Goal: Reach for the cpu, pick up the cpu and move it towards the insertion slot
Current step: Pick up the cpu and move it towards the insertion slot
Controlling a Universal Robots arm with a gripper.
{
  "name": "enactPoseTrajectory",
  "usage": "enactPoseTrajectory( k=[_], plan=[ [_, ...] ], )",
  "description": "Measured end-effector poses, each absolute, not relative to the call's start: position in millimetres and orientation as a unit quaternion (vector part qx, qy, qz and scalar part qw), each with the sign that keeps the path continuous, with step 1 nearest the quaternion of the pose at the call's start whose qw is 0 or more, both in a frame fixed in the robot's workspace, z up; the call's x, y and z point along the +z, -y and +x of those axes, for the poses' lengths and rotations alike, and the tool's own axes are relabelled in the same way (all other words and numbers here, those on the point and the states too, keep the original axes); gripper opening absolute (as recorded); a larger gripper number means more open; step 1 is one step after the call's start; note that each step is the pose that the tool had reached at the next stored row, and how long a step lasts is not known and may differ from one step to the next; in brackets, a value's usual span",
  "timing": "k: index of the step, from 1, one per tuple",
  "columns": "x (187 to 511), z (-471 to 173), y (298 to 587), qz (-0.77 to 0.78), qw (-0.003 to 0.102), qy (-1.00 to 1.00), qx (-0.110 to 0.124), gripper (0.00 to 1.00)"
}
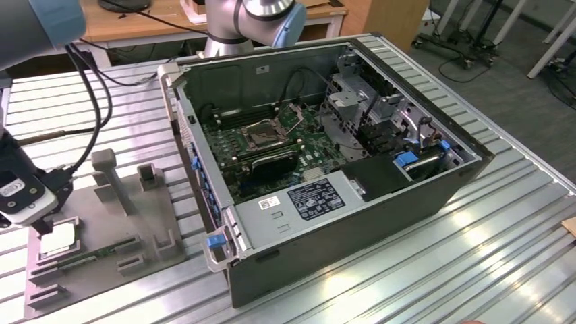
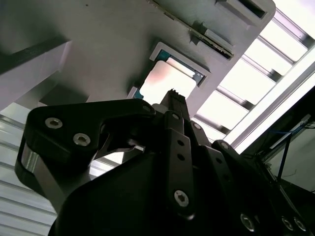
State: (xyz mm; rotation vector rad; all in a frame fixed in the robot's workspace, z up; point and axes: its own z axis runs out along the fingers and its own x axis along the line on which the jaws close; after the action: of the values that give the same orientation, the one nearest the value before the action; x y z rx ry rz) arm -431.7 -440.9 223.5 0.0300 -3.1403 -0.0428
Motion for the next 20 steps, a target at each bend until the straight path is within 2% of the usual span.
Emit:
enactPoseTrajectory(
  k=[20],
  plan=[
    [207.4,-433.6,443.1,0.01,0.0,1.0,-0.021,0.11]
  ],
)
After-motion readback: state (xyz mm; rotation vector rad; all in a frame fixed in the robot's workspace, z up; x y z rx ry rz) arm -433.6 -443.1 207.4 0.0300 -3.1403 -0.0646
